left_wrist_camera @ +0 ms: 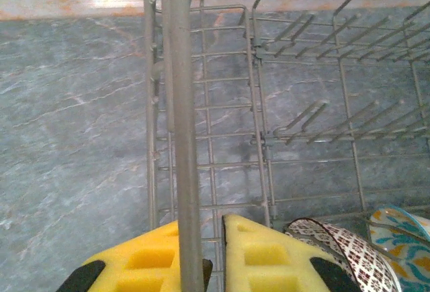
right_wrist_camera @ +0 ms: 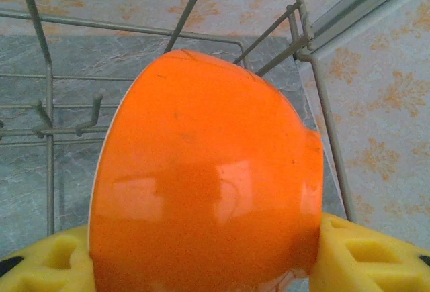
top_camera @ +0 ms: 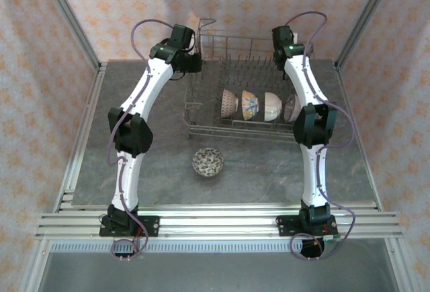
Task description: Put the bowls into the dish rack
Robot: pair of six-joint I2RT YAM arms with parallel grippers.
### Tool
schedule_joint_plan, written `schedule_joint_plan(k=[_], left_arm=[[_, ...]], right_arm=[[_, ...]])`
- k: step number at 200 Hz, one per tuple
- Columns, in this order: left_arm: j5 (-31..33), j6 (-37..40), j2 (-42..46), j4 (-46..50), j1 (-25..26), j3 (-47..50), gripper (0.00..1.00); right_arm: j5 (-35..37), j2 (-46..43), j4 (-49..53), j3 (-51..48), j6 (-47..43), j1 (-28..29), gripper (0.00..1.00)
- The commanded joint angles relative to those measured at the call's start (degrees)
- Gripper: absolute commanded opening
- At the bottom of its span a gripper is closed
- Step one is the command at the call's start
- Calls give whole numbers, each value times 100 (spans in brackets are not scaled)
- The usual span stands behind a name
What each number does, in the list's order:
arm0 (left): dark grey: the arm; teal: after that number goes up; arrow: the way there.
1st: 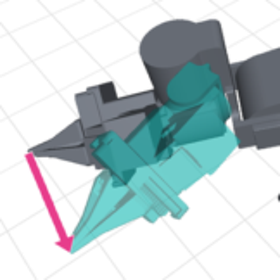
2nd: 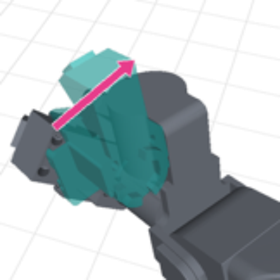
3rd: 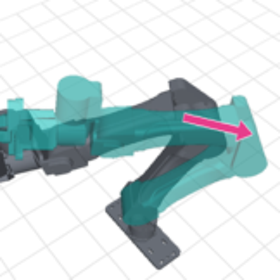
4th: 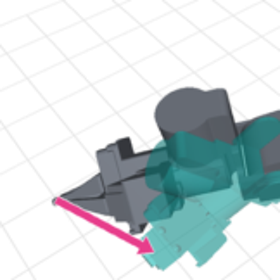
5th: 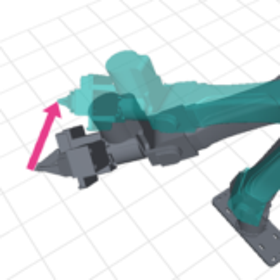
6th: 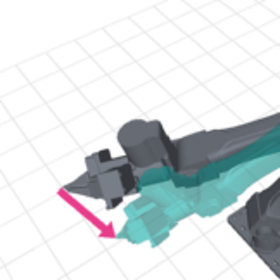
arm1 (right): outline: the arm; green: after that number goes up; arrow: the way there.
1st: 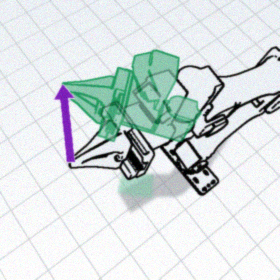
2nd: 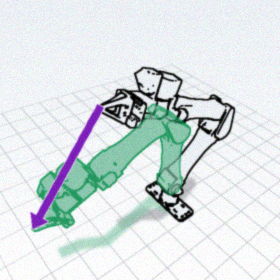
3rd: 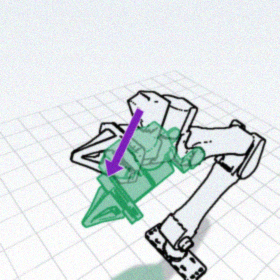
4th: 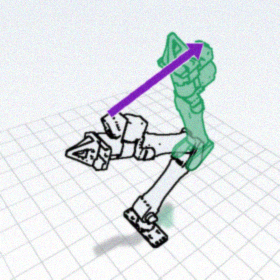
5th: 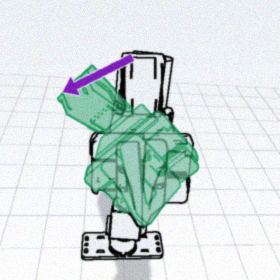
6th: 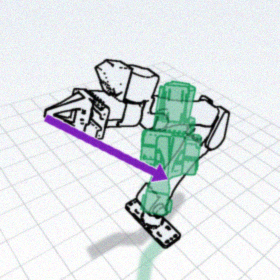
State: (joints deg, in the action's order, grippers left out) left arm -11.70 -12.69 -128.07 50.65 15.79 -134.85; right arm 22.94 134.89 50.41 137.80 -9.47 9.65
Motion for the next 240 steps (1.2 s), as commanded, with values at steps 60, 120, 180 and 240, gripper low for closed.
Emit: schedule_joint_plan(k=[60, 120, 180, 240], left_arm=[[878, -3, 1294, 58, -421, 1461, 9], [937, -128, 1841, -455, -465, 2183, 21], [206, -95, 2019, -1074, -464, 2353, 52], [-157, 112, 2074, -1672, -497, 2741, 54]], right_arm=[[164, -394, 92, 315, 283, 294, 54], [-76, -391, 249, 599, 454, 336, 54], [-371, -408, 473, 694, 597, 329, 54], [-440, -367, 821, 698, 808, 168, 53]])
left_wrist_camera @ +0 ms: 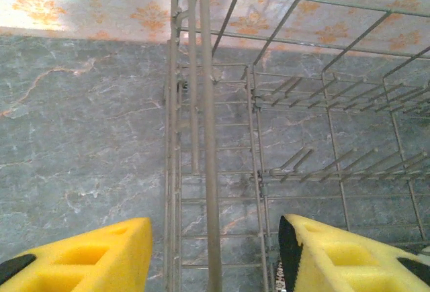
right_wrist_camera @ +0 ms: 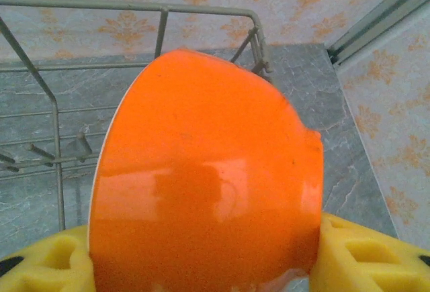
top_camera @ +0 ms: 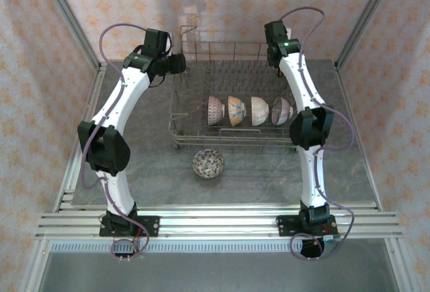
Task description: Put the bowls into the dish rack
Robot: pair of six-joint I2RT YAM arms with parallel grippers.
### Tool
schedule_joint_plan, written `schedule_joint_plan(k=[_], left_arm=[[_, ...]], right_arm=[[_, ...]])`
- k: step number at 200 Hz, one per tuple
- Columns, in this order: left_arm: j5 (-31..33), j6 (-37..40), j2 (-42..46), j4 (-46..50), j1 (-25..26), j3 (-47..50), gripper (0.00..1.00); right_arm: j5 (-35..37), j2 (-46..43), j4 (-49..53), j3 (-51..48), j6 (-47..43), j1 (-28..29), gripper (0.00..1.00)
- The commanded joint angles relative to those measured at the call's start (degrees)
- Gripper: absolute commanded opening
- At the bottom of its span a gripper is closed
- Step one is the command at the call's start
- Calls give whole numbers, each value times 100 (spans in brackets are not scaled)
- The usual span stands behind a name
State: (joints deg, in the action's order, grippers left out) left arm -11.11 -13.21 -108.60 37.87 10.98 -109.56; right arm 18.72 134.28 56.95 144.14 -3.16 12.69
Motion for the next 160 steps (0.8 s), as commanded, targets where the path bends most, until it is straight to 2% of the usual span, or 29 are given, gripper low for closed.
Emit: schedule_joint_plan(k=[1, 75, 160], left_arm=[[-220, 163, 128, -403, -17, 218, 54], [-400, 153, 319, -994, -80, 1026, 55], [-611, 183, 436, -1375, -224, 1417, 55]], right_arm=[[-31, -306, 159, 54, 176, -140, 53], [-689, -542, -502, -595, -528, -321, 53], [-1139, -622, -453, -698, -755, -483, 53]])
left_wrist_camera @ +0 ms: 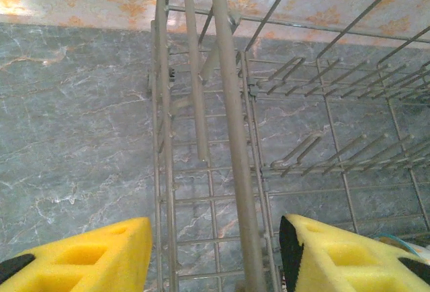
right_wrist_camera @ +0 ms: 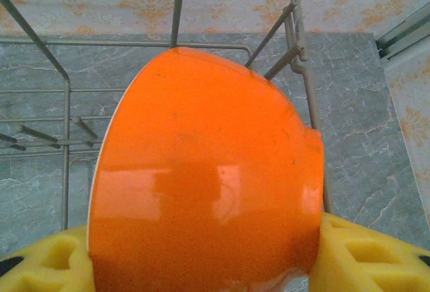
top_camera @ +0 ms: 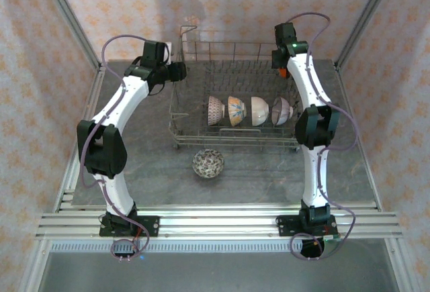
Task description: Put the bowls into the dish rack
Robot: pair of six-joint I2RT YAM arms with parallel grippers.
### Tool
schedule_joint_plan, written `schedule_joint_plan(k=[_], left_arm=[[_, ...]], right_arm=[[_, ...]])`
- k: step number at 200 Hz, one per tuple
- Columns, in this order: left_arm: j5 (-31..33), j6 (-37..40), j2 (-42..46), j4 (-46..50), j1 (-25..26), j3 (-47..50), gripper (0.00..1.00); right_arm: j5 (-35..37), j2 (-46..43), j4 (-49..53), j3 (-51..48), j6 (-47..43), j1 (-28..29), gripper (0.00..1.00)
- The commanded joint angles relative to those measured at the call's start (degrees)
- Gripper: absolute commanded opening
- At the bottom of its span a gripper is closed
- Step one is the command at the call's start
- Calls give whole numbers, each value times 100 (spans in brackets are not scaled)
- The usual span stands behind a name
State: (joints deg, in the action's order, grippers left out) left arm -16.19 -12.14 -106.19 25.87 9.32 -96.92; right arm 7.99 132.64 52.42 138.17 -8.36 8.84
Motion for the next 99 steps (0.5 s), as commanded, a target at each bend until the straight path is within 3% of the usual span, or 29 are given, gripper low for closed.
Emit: schedule_joint_plan(k=[1, 99], left_arm=[[-104, 74, 200, -181, -60, 159, 55], [-305, 142, 292, -504, -204, 526, 55]], right_arm=[[-77, -463, 2, -99, -244, -100, 53], [-738, -511, 123, 48, -883, -163, 52]])
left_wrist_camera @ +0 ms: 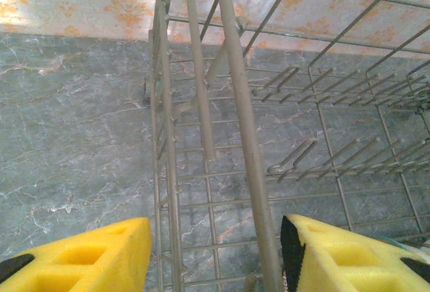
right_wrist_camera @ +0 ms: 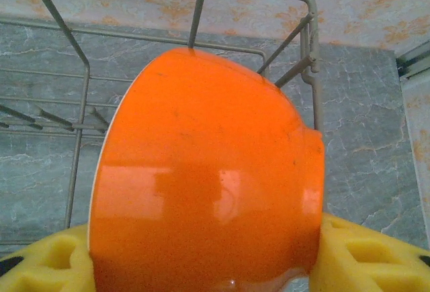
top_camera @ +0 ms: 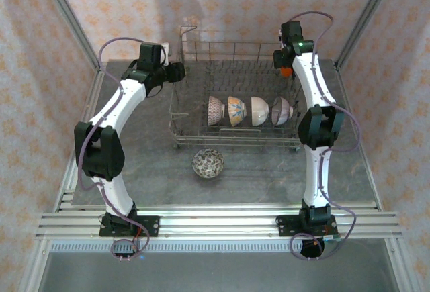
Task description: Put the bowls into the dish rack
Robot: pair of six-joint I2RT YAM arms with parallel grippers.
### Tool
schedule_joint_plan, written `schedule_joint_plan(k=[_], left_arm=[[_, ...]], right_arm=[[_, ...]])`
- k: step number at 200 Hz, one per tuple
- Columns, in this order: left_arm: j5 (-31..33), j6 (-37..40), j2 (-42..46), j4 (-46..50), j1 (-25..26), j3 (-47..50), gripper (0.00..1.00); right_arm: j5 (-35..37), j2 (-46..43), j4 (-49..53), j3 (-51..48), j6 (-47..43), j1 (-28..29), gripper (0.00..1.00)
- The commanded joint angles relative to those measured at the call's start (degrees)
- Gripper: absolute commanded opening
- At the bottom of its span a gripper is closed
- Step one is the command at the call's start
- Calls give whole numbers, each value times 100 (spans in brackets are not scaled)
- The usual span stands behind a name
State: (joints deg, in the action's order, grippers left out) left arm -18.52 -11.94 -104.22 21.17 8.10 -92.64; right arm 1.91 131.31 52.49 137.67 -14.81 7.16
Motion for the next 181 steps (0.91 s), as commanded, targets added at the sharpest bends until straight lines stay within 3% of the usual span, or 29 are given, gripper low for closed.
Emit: schedule_joint_plan(k=[1, 46, 110, 134, 181], left_arm=[[-72, 122, 95, -34, -85, 97, 55], [-208, 80, 0, -43, -142, 36, 55], [-327, 87, -164, 34, -152, -196, 55], [-328, 105, -177, 55, -151, -241, 55], [-424, 96, -239, 89, -159, -334, 55]], right_arm=[[-126, -377, 115, 92, -240, 5, 52], [114, -534, 80, 13, -298, 39, 51], [1278, -763, -421, -308, -517, 424, 50], [935, -882, -580, -504, -562, 418, 51], [791, -474, -106, 30, -599, 309, 52]])
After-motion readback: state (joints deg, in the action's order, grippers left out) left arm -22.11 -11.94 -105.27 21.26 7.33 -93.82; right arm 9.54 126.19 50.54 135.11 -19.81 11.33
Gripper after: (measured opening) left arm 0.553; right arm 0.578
